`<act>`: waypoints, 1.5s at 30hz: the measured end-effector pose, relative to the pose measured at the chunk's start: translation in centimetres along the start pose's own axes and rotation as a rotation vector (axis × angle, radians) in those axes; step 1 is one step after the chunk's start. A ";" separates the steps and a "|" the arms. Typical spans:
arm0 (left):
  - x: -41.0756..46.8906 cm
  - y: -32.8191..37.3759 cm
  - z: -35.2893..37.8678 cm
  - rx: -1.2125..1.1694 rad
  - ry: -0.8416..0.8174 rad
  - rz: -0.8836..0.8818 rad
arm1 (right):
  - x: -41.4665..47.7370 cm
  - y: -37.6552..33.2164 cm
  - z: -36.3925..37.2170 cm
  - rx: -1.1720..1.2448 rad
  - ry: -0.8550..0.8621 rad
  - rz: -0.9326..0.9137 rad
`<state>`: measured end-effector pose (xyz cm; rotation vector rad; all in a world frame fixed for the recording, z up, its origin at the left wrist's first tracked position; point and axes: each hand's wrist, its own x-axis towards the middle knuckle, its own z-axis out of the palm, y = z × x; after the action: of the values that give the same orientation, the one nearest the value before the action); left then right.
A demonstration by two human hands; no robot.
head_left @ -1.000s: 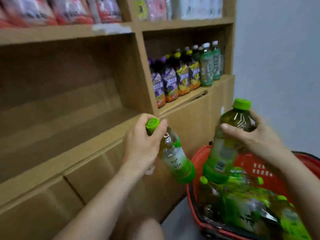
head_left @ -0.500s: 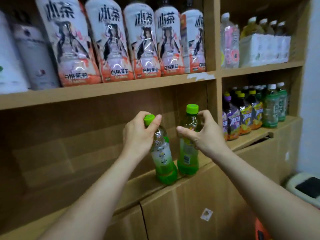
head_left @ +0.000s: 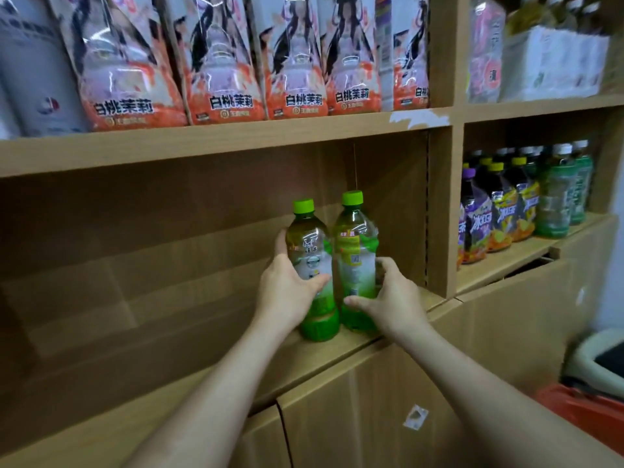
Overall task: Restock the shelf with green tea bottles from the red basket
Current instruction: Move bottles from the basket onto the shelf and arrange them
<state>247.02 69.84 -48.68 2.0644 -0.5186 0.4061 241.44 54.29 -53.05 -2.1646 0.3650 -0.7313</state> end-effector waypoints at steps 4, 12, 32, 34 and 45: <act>1.1 -0.6 0.8 -0.111 -0.053 -0.093 | -0.2 -0.7 1.8 -0.147 0.209 0.058; -1.1 -0.4 1.5 0.011 -0.019 -0.212 | -4.1 0.0 -0.9 -0.090 0.187 -0.014; -26.3 9.2 33.1 0.194 -1.062 0.584 | -27.8 28.9 -26.2 -0.491 -0.068 0.613; -28.2 9.4 35.9 0.262 -1.189 0.642 | -27.7 31.1 -25.4 -0.525 -0.236 0.692; -32.7 9.7 44.0 0.690 -1.411 0.978 | -28.6 38.4 -28.6 -0.106 -0.158 1.147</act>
<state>217.63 34.08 -79.61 2.3195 -2.5358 -0.5381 200.72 26.32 -79.01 -1.6713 1.4010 0.1158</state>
